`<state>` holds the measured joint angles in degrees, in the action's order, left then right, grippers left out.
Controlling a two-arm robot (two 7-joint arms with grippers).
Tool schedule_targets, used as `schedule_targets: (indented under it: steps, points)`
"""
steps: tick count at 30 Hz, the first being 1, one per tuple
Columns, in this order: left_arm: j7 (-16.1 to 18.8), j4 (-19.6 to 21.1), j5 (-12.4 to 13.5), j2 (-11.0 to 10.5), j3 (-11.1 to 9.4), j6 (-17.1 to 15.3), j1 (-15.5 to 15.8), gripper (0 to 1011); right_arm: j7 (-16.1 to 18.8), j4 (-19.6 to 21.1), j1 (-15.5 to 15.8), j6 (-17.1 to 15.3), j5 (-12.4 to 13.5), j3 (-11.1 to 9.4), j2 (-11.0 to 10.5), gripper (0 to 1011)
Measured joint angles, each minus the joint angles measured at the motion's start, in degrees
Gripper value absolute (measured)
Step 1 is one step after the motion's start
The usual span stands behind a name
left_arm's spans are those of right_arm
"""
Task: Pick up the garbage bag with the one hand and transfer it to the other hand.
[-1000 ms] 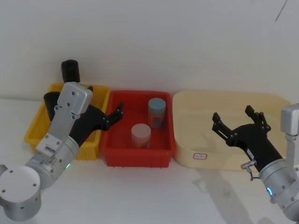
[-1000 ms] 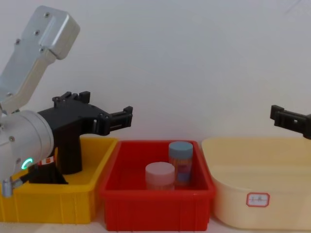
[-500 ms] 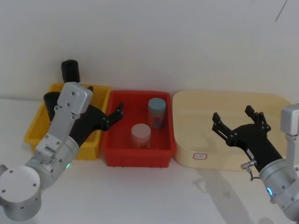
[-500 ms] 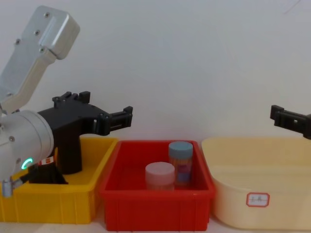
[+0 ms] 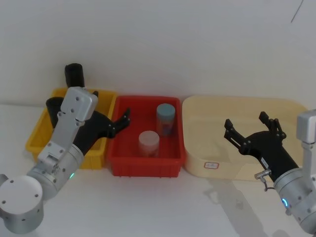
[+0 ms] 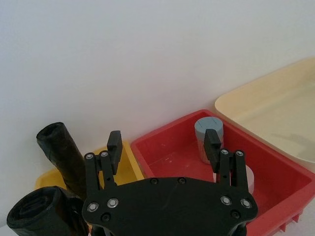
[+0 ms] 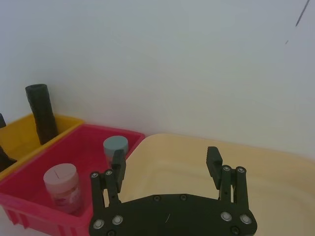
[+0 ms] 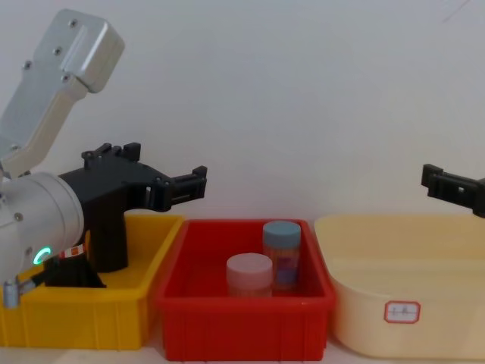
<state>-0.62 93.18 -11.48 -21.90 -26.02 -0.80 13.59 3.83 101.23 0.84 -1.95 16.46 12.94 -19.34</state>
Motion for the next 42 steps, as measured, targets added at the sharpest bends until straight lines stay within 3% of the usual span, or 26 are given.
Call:
schedule_targets:
  steps: [13, 21, 30, 34, 42]
  points:
    - [-0.55, 0.75, -0.39, -0.15, 0.27, -1.26, 0.11, 1001, 2.56, -1.26, -2.31, -0.99, 1.06, -0.03, -0.22, 1001]
    - [-3.33, 4.87, -3.09, -1.81, 1.69, -6.63, 0.37, 1001, 7.61, -3.11, -6.68, -3.97, 4.0, 0.19, -0.91, 1001]
    - [-5.82, 11.99, -7.74, -5.42, 5.98, -15.03, -2.07, 1001, 14.29, -6.77, -12.48, -8.1, 8.12, 1.34, -1.54, 1001]
    - [-6.34, 15.11, -9.55, -7.76, 8.9, -18.72, -4.61, 1001, 17.27, -9.13, -15.17, -9.74, 9.77, 2.14, -1.55, 1001]
    - [-8.05, 16.8, -11.51, -11.5, 13.41, -21.18, -8.74, 1001, 20.95, -13.79, -19.56, -11.0, 11.83, 3.73, -0.58, 1001]
